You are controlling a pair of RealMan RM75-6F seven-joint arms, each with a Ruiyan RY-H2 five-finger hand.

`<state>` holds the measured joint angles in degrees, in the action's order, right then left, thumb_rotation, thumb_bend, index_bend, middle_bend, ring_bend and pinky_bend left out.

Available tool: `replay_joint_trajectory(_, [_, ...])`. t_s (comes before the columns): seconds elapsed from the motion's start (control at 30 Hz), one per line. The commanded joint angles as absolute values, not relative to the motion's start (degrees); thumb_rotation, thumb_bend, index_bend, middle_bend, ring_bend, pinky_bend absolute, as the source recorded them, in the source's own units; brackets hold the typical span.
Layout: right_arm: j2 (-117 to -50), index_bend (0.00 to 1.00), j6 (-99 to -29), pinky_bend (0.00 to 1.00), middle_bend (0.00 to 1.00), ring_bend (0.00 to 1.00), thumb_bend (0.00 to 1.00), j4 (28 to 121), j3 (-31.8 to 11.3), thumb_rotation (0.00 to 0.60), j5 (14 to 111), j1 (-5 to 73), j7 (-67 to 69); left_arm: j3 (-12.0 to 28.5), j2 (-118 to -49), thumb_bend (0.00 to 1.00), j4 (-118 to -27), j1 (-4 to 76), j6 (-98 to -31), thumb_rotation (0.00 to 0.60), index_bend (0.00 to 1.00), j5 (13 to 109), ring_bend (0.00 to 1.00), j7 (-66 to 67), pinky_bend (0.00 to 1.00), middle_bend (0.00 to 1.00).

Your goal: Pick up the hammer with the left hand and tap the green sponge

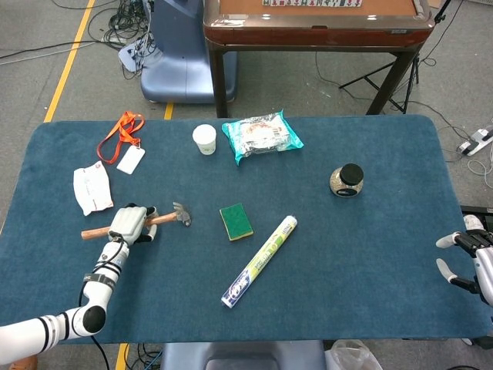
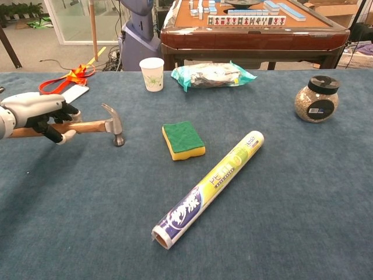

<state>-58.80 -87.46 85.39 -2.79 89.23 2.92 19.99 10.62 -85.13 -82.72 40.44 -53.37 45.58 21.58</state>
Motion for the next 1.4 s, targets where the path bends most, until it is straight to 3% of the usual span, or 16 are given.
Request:
replay_joint_trajectory(0.03, [-58.8, 0.46, -87.5, 0.26, 0.45, 0.39, 0.32, 85.4, -2.8, 0.600, 89.2, 2.9, 20.0, 10.9, -84.3, 0.51, -83.5, 40.1, -52.7, 0.600, 0.64, 46.7, 0.47, 19.8, 0.15, 0.65])
replay_joint_trajectory(0.37, [-58.8, 0.46, -87.4, 0.26, 0.45, 0.39, 0.32, 85.4, -2.8, 0.600, 89.2, 2.9, 19.9, 11.9, -82.5, 0.53, -84.1, 39.1, -51.3, 0.600, 0.68, 52.9, 0.50, 11.0, 0.17, 0.70])
replay_joint_trajectory(0.7, [-58.8, 0.46, -87.3, 0.26, 0.45, 0.39, 0.32, 85.5, -2.7, 0.600, 89.3, 3.0, 19.6, 12.4, -81.1, 0.55, -83.7, 38.1, -50.1, 0.578, 0.72, 66.7, 0.58, -5.1, 0.20, 0.76])
replay_joint_trajectory(0.9, [-58.9, 0.46, -87.3, 0.26, 0.45, 0.39, 0.32, 85.5, -2.7, 0.600, 89.3, 3.0, 19.5, 10.9, -82.1, 0.55, -80.3, 37.9, -54.6, 0.533, 0.77, 79.9, 0.63, -18.3, 0.38, 0.81])
replay_joint_trajectory(1.23, [-58.9, 0.46, -87.0, 0.26, 0.45, 0.39, 0.32, 85.6, -2.7, 0.600, 89.2, 3.1, 19.2, 7.8, -87.3, 0.55, -69.7, 39.5, -62.8, 0.549, 0.77, 91.1, 0.64, -26.7, 0.44, 0.82])
replay_joint_trajectory(1.4, [-58.9, 0.46, -86.9, 0.26, 0.45, 0.39, 0.32, 85.6, -2.7, 0.600, 89.1, 3.2, 19.2, 6.8, -90.5, 0.54, -63.1, 40.1, -66.8, 0.600, 0.77, 93.8, 0.63, -26.9, 0.44, 0.82])
